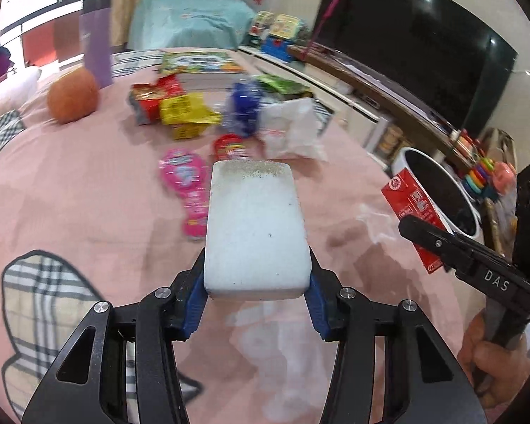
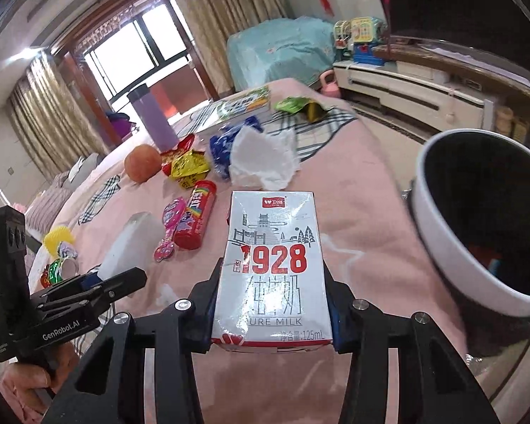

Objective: Collect trash
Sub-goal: 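Carry the sponge and milk carton over the bin and release both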

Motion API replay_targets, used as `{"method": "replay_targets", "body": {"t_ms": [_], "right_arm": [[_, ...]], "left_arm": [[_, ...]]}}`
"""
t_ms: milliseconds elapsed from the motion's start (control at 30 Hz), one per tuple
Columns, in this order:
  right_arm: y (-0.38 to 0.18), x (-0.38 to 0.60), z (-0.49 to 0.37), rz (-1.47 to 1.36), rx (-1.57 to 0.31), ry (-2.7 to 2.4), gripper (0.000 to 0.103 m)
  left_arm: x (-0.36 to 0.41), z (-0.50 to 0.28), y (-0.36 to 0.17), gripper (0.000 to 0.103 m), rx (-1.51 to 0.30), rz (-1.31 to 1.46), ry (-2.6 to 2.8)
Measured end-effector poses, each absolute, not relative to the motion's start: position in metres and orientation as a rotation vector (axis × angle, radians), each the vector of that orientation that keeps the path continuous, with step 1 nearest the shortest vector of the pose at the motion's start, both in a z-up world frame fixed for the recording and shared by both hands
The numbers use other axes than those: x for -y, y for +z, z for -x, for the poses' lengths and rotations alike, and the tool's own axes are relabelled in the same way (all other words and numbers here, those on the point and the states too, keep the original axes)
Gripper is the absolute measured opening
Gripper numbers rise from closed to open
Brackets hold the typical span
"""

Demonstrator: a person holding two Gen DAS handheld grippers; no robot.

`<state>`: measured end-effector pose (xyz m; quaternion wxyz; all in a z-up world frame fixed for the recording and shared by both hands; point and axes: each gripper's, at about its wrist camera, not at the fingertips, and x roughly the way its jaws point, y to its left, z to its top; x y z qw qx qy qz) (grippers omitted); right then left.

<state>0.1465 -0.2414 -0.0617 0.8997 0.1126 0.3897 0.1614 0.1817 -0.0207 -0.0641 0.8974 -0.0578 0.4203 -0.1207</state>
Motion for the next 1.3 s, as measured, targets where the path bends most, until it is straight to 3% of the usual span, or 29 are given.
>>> {"method": "replay_targets", "body": {"t_ms": [1300], "right_arm": [[-0.045, 0.39, -0.117, -0.348, -0.718, 0.057, 0.047]], "left_arm": [[0.191, -0.195, -0.029, 0.048, -0.852, -0.081, -0.528]]}}
